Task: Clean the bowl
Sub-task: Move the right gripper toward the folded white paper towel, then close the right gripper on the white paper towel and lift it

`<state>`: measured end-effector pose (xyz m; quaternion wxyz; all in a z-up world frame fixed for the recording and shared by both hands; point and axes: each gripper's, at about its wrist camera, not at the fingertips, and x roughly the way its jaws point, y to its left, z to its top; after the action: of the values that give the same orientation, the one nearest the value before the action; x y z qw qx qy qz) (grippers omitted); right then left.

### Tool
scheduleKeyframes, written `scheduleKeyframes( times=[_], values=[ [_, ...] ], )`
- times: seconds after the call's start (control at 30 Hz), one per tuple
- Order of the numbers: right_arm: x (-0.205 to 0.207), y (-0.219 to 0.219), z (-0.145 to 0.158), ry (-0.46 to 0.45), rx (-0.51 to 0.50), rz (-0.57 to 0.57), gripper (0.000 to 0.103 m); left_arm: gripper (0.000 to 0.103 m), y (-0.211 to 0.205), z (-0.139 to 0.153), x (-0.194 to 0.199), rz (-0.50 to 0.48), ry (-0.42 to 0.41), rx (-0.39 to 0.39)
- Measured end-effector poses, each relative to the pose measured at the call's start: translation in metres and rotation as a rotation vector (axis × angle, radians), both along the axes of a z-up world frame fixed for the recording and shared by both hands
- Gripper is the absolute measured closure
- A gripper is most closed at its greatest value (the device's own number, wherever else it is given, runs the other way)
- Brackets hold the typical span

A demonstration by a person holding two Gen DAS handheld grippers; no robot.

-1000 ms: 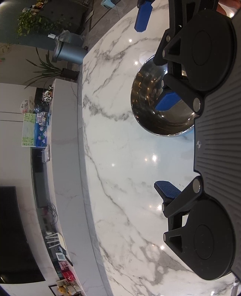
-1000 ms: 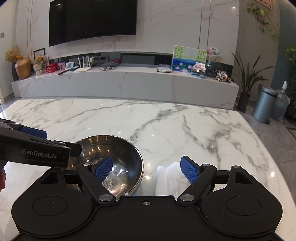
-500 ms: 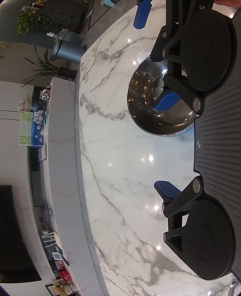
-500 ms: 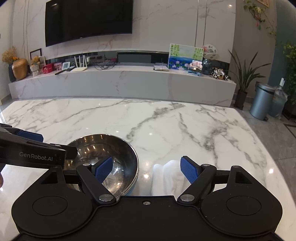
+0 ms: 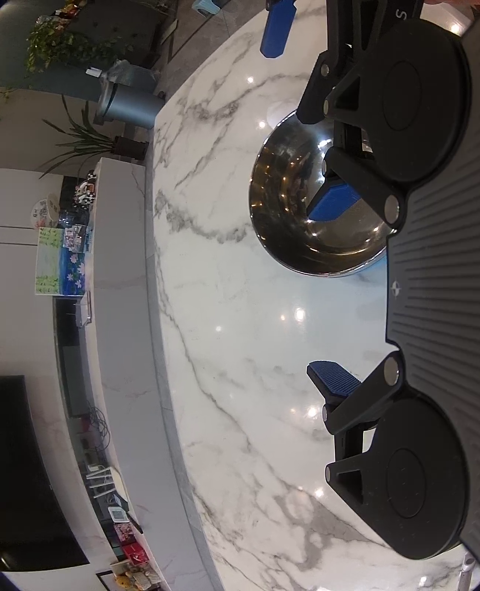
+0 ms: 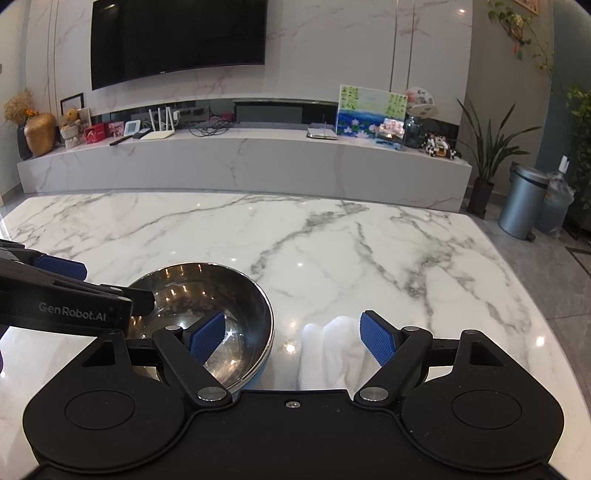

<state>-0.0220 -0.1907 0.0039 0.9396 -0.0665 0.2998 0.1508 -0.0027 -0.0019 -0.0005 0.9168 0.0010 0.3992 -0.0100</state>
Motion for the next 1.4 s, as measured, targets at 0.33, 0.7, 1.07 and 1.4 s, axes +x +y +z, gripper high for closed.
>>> scheduleKeyframes(
  times=[0.33,0.7,1.07,1.4],
  values=[
    [0.000,0.000,0.004,0.003,-0.004,0.004,0.025,0.020,-0.004,-0.003,-0.001,-0.022,0.021,0.017],
    [0.003,-0.004,0.002,0.002,-0.011,-0.015,0.025,0.020,-0.002,-0.004,0.001,-0.020,0.033,0.009],
    [0.010,-0.022,0.000,-0.002,0.002,-0.066,0.025,0.020,-0.003,-0.007,0.003,-0.011,0.042,0.008],
    [0.014,-0.034,-0.004,0.010,-0.011,-0.097,0.025,0.020,-0.006,-0.010,0.005,-0.013,0.059,0.021]
  ],
)
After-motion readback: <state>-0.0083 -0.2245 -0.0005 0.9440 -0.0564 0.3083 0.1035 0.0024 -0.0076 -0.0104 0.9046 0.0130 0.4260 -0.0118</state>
